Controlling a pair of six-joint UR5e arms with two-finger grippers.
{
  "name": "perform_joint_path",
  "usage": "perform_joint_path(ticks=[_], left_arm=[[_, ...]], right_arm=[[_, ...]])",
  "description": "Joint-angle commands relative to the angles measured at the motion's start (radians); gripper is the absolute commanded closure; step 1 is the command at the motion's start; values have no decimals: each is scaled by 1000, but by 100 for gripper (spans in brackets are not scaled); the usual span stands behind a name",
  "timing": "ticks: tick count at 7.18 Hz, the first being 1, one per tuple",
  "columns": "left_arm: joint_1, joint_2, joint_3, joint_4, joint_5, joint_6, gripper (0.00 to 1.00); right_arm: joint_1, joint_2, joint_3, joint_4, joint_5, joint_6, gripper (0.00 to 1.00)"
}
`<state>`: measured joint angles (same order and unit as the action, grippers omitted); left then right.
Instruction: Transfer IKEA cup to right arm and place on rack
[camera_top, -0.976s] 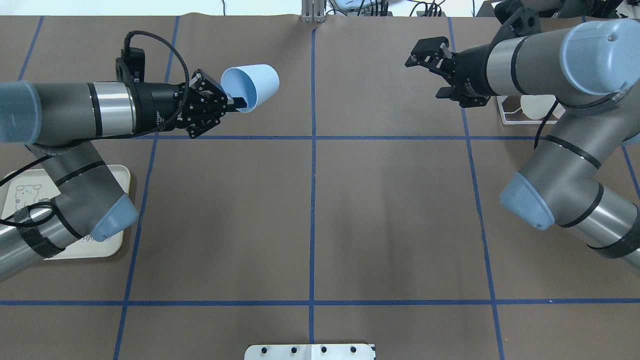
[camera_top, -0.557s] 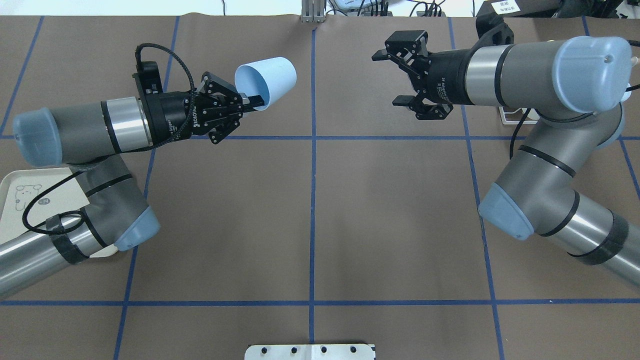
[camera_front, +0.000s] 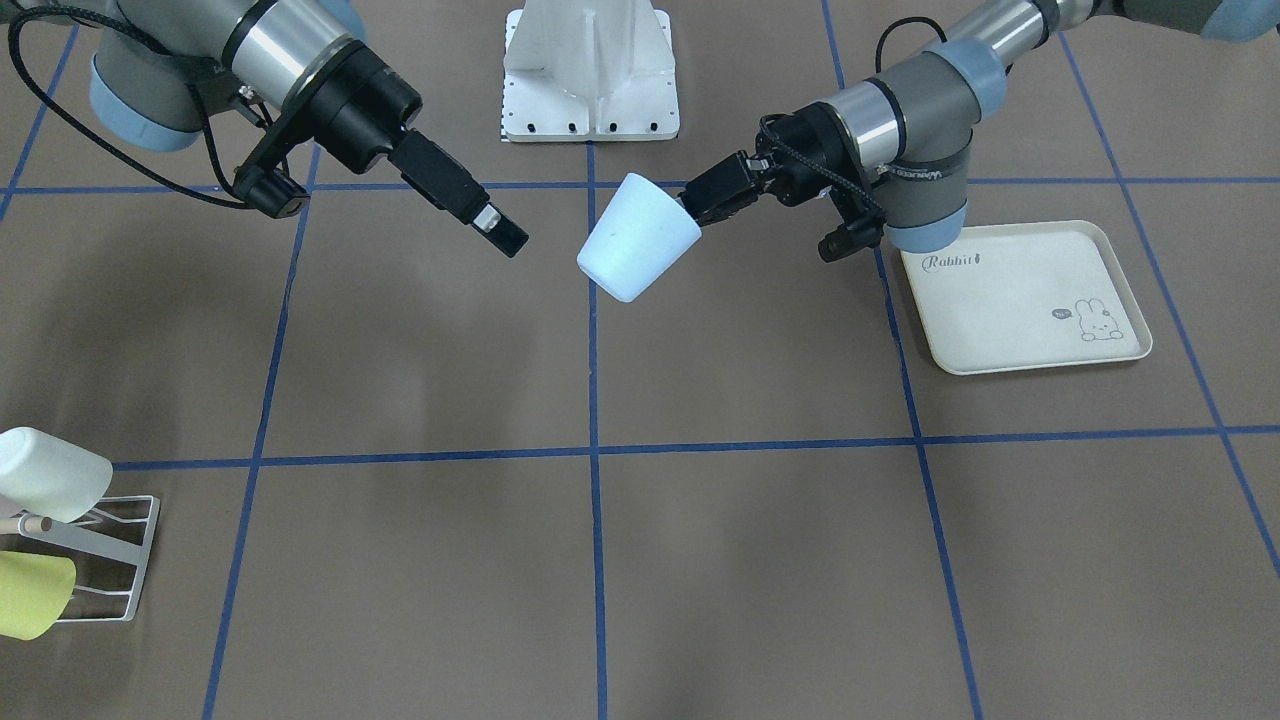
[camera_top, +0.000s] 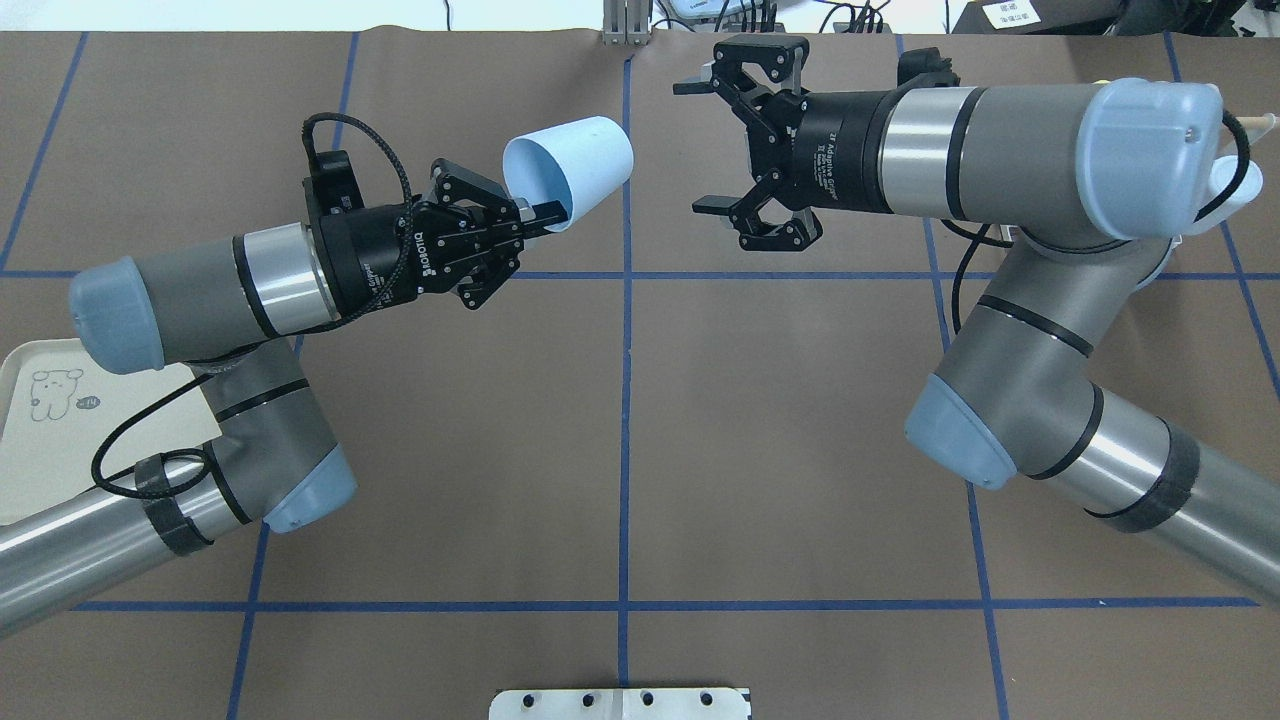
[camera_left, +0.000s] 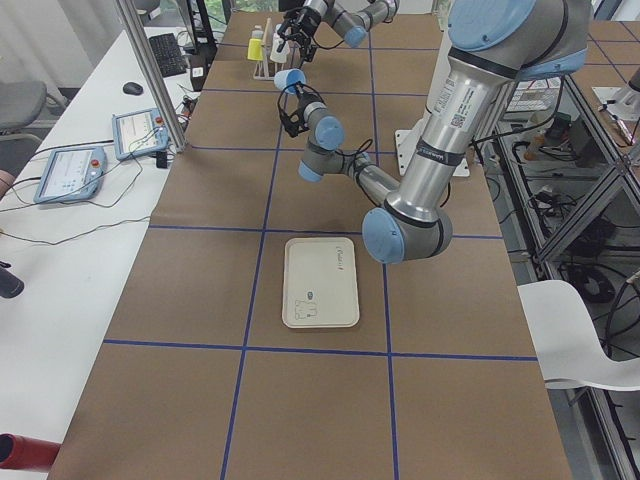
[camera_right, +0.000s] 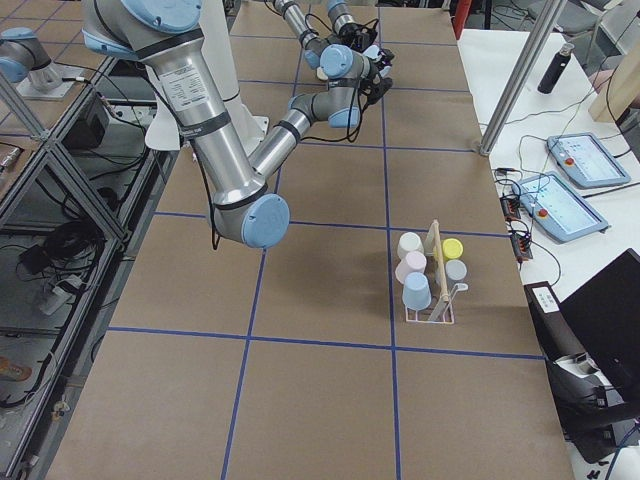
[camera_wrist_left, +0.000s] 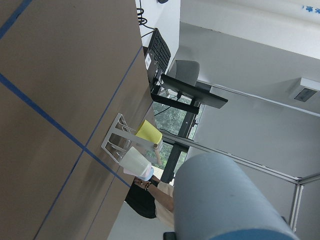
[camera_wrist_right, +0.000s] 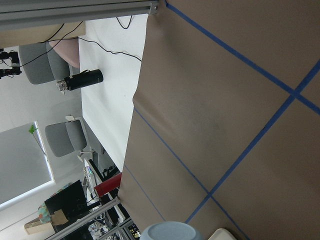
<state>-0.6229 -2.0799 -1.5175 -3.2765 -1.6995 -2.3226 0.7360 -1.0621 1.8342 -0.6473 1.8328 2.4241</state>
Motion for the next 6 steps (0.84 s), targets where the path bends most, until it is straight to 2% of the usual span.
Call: perform_joint_path(ticks=[1,6], left_arm=[[12,-25,-1,-14,9,-42,100],[32,-37,-10,-32,15,-64,100]], right_arm=[[-15,8,-10,25,-4,32,0],[-27,27,-21,25,-10,47,0]])
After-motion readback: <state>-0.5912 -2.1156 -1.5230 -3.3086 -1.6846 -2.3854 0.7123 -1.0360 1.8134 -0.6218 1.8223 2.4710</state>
